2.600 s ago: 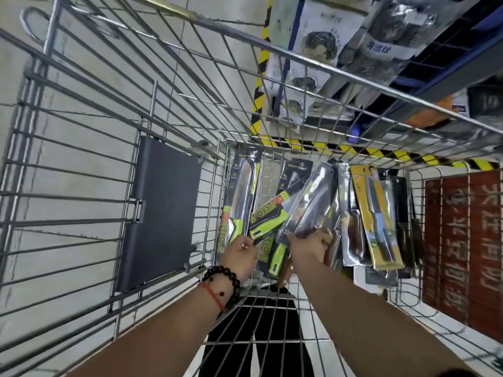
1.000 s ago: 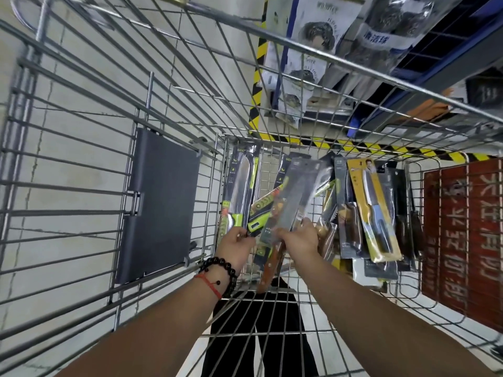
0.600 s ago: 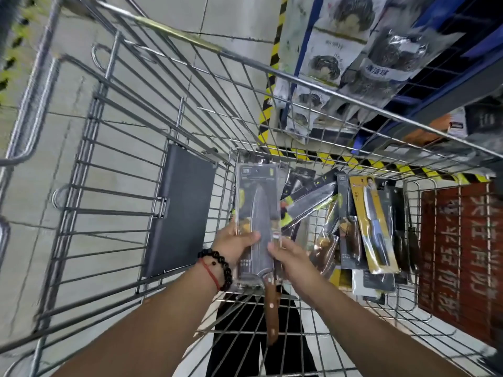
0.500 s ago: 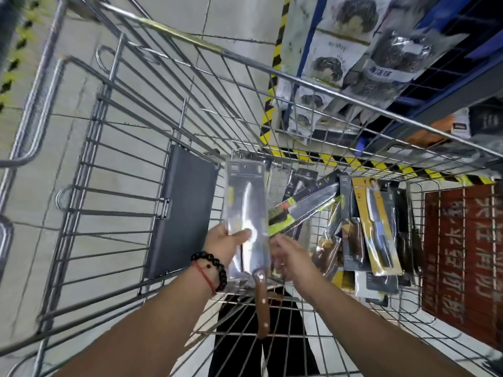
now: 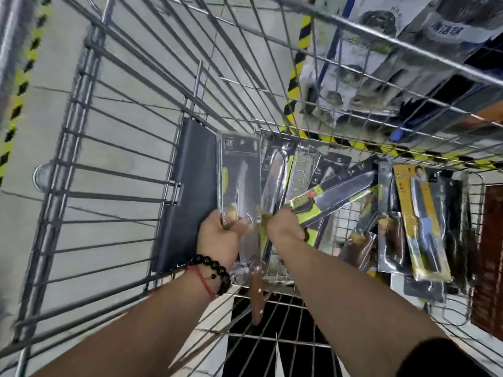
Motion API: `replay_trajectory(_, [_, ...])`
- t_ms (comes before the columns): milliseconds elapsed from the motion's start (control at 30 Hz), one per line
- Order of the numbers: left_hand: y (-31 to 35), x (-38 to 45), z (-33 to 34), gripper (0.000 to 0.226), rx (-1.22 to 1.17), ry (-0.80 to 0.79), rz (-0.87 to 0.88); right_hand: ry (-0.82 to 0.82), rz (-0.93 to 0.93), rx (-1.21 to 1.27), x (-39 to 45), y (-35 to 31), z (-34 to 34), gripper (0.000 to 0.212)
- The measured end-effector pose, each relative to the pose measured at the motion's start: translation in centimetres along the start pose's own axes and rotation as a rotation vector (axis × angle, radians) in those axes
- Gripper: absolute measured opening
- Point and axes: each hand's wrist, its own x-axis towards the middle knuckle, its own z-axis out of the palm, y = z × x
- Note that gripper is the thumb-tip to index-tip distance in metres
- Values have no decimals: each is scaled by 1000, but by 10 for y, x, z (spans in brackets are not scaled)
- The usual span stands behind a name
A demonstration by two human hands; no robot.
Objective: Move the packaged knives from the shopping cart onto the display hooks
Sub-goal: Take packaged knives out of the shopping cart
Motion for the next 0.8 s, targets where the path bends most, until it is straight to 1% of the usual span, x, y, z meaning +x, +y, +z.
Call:
replay_trajectory(67, [-3,3,-1,11,46,27,31,-9,-6,-77,2,-4,-6,26])
replay_trajectory(100, [-3,5,-1,14,69,35,42,-15,-8,-94,2,-4,-9,28])
replay_trajectory(167, [-5,6,-1,10,83,28,33,-39,-5,-77,5,-3,-15,34])
replay_trajectory(267, [-8,6,-1,18,85,6,20,-18,18,-72,4,8,-31,33])
replay_trajectory(333, [-7,6,-1,20,90,-11,21,31,20,-112,-1,23,-44,38])
replay_trajectory(400, [-7,6,-1,19,103,-13,13,91,32,-133,-9,42,-57,48])
replay_trajectory(567, [-6,4,-1,12,125,-7,-14,213,153,44,-21,102,-88,47])
replay_trajectory(667, [-5,5,0,14,142,-10,-15,308,211,107,-30,118,-100,65])
replay_trajectory(700, [-5,5,0,13,151,-9,-19,344,191,133,-33,115,-98,66])
replay_trajectory(733, [-5,6,1,12,159,-7,-23,357,136,158,-35,107,-94,61])
replay_trajectory(767, [-6,6,1,12,163,-5,-27,333,43,168,-34,95,-86,53])
replay_trajectory(800, [-6,7,2,12,162,-3,-29,273,-44,161,-32,78,-76,47])
